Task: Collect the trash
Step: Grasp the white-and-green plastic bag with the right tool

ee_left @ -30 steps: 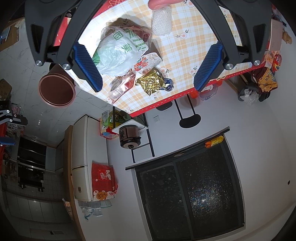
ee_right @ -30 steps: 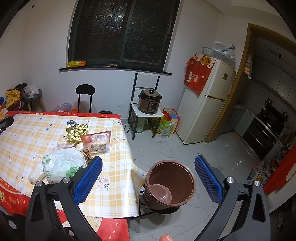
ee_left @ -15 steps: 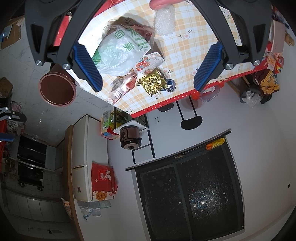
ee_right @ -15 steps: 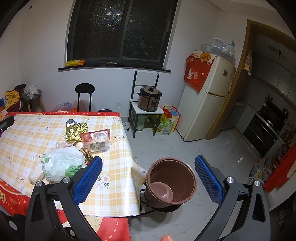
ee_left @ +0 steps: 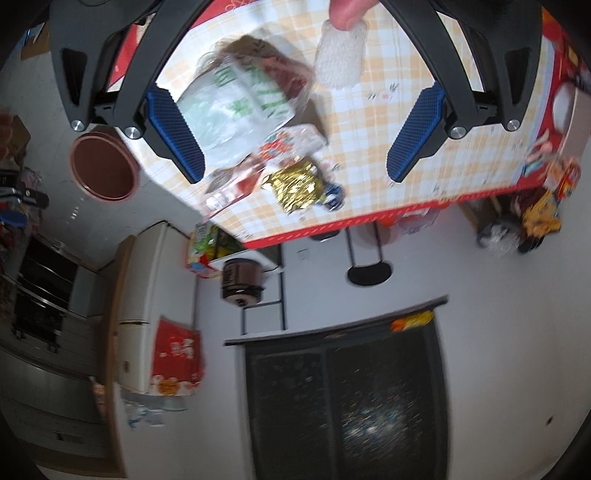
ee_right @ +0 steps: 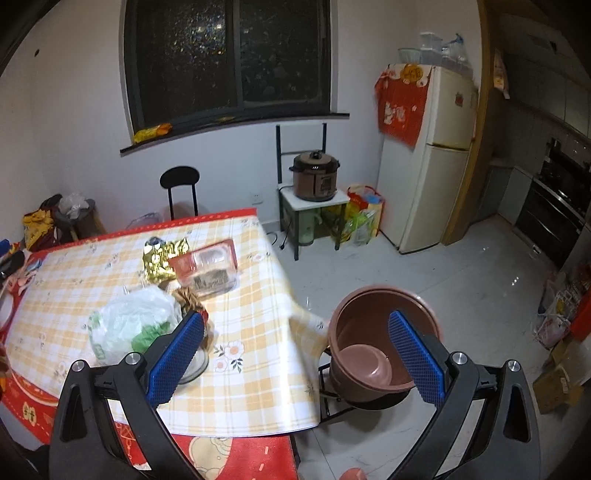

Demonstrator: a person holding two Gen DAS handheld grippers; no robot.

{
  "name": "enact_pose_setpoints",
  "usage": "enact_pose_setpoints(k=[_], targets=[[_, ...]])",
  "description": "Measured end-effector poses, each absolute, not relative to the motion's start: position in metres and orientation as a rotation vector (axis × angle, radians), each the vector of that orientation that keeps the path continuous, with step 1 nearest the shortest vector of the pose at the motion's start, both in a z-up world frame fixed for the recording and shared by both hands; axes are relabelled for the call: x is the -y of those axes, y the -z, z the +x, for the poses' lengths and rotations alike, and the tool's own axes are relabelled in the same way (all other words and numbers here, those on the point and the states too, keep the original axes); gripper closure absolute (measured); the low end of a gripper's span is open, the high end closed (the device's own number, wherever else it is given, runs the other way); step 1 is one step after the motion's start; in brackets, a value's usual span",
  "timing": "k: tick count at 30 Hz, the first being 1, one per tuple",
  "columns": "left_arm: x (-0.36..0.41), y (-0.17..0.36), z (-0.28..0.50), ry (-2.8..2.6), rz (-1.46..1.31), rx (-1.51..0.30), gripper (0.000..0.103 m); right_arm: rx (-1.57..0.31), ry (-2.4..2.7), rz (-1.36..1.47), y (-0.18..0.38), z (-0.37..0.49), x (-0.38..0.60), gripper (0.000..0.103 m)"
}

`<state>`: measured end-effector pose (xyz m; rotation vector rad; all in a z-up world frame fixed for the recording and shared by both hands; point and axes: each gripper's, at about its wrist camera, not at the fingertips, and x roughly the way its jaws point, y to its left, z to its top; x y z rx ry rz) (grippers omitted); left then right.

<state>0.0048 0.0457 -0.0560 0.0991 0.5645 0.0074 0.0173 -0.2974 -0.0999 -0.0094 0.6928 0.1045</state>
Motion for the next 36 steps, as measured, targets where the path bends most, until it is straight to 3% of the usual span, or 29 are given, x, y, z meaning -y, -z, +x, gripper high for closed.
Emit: enact_pose_setpoints(k=[16, 36], targets=[[-0.083, 0.094, -0.033, -0.281, -0.013, -0.689, 0.006, -0.672, -0.535, -0.084, 0.122, 0.049, 0.228, 0.005], [-0.189, 0.136, -0.056, -0.249, -0.150, -0.718, 0.006, -0.732, -0.624, -0.458, 0.158, 0.022, 0.023, 0.005]])
